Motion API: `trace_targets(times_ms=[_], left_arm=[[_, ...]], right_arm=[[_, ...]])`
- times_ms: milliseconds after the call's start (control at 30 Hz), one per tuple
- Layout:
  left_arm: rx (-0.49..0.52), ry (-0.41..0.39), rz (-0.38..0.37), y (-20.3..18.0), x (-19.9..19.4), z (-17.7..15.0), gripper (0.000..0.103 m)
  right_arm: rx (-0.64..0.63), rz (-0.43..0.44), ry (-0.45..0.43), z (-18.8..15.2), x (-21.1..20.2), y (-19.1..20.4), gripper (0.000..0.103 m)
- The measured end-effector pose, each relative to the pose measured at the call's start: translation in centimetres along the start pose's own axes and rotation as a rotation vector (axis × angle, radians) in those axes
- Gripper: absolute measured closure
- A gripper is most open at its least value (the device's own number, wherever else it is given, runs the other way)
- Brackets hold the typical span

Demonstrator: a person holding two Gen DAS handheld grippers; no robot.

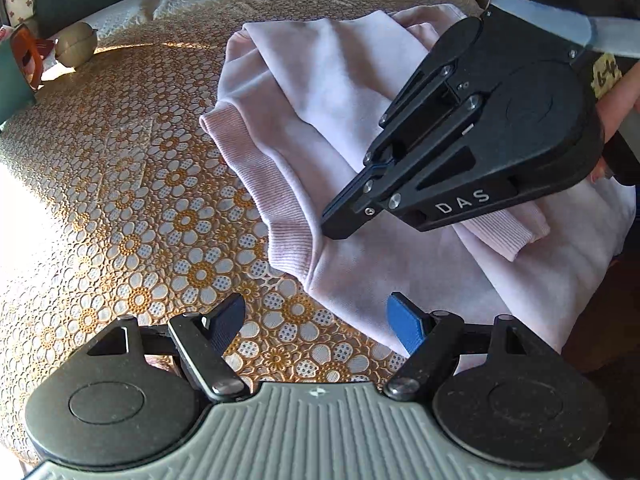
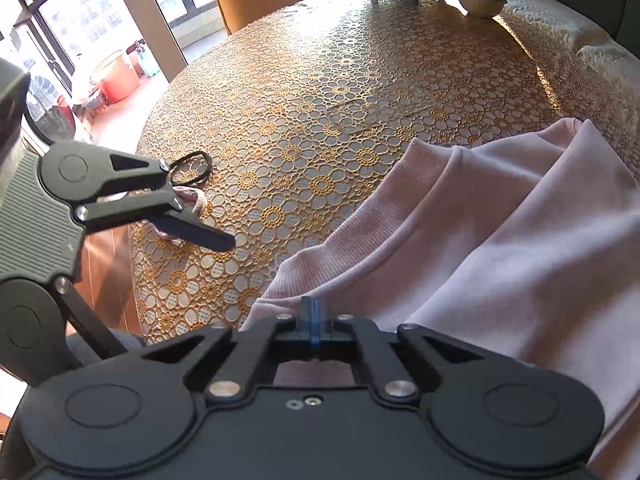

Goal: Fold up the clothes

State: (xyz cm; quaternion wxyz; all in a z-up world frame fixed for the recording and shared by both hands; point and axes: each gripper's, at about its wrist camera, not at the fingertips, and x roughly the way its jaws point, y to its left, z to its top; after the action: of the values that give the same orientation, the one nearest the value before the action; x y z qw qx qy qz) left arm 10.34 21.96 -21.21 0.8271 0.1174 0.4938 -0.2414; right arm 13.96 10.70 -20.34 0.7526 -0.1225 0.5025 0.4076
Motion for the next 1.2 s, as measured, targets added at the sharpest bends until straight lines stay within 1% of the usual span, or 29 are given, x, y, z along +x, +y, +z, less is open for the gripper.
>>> trace_targets(times_ms=[33, 67, 133, 200, 300, 400, 433, 567, 867, 1000, 1033, 1133, 1200], left_arm=[[-0.008, 0.0, -0.009, 0.0, 0.2, 0.1, 0.026], [-0.016, -0.001, -0.019, -0.1, 0.4, 0.2, 0.026], [-0.025, -0.006, -0.043, -0.3, 0.5, 0.2, 0.026], [-0.013, -0.014, -0.036, -0.7, 0.6, 0.0, 0.026], [-0.02, -0.026, -0.052, -0.9, 0.6, -0.2, 0.026], [-0.047, -0.051, -0.095, -0.9, 0.5, -0.2, 0.026], [-0.057, -0.056, -0.103, -1.0, 0.6, -0.2, 0.026], [-0.058, -0.063, -0.093, -1.0, 0.8, -0.1, 0.026], [-0.041, -0.125, -0.093, -1.8, -0.1, -0.4, 0.026], [-0.015, -0.136, -0.082, -2.2, -0.3, -0.5, 0.026], [-0.011, -0.138, -0.079, -2.2, -0.4, -0.5, 0.026], [-0.021, -0.146, -0.073, -1.9, -0.7, -0.6, 0.026], [-0.052, -0.154, -0.075, -1.3, -1.1, -0.6, 0.026]], right_arm=[[-0.008, -0.001, -0.01, 0.2, -0.3, 0.0, 0.074], [-0.015, -0.002, -0.02, 0.4, -0.5, 0.0, 0.0], [-0.028, -0.018, -0.022, 0.8, -0.5, 0.1, 0.0], [-0.039, -0.045, -0.011, 1.3, -0.1, 0.3, 0.0], [-0.056, -0.085, 0.005, 2.1, 0.5, 0.5, 0.0], [-0.064, -0.125, 0.023, 2.9, 1.0, 0.7, 0.0], [-0.025, -0.133, 0.035, 3.3, 1.3, 0.3, 0.0], [0.053, -0.164, 0.058, 3.9, 1.9, -0.2, 0.0], [0.228, -0.231, 0.109, 5.3, 3.4, -1.3, 0.0], [0.307, -0.261, 0.132, 5.9, 4.1, -1.7, 0.0], [0.326, -0.264, 0.135, 5.9, 4.2, -1.9, 0.0], [0.379, -0.211, 0.116, 5.3, 3.3, -3.6, 0.0], [0.412, -0.164, 0.094, 4.8, 2.3, -4.5, 0.0]])
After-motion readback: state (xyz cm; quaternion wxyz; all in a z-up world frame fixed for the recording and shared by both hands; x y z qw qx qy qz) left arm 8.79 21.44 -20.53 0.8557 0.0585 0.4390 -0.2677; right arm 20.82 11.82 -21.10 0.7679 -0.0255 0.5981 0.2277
